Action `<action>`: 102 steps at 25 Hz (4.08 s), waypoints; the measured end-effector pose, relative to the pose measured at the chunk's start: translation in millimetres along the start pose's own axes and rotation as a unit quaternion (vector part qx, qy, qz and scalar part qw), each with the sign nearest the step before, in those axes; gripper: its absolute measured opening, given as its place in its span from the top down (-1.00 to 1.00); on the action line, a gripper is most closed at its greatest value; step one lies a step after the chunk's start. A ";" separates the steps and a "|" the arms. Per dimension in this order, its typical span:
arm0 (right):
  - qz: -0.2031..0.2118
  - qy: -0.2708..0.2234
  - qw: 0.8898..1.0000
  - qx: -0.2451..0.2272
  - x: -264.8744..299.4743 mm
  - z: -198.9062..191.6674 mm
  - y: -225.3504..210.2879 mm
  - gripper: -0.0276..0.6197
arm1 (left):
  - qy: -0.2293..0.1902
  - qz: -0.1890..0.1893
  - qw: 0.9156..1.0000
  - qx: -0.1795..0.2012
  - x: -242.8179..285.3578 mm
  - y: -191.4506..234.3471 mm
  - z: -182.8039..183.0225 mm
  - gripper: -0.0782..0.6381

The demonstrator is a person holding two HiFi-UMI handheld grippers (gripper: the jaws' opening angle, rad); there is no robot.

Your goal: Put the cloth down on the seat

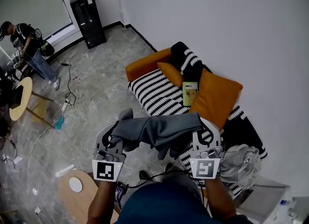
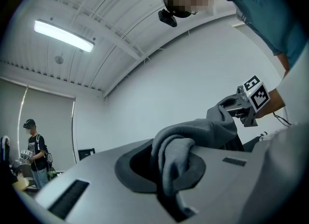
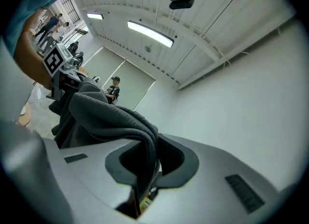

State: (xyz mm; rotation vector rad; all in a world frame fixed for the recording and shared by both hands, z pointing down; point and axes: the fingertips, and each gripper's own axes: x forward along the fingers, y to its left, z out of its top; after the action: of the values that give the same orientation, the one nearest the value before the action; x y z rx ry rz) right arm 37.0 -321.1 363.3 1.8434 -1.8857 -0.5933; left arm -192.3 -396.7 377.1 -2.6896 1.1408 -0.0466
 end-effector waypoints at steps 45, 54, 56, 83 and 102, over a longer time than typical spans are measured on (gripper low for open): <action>0.009 0.047 0.998 0.051 135.6 -75.3 -60.9 0.78 | 0.004 -0.070 0.997 -0.013 192.6 25.5 -39.0 0.73; 0.008 0.040 0.997 0.069 159.8 -106.9 -94.3 0.78 | 0.014 -0.085 0.996 0.001 250.7 6.3 -43.5 0.73; 0.008 0.041 0.996 0.075 162.1 -118.3 -104.9 0.78 | 0.016 -0.087 0.996 0.006 264.1 -1.1 -43.9 0.73; 0.000 0.068 0.991 0.119 239.6 -257.7 -186.6 0.78 | 0.054 -0.104 0.993 0.013 420.5 -51.3 -114.9 0.73; 0.015 0.108 0.986 0.127 379.8 -378.0 -175.2 0.78 | 0.110 -0.114 0.987 -0.025 561.3 -20.7 -245.4 0.73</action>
State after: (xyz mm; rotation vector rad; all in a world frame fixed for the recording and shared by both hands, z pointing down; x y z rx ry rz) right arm 392.0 -705.5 573.1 1.9422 -1.9084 -0.1379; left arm 186.3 -829.5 589.4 -2.9038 0.8906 -0.3644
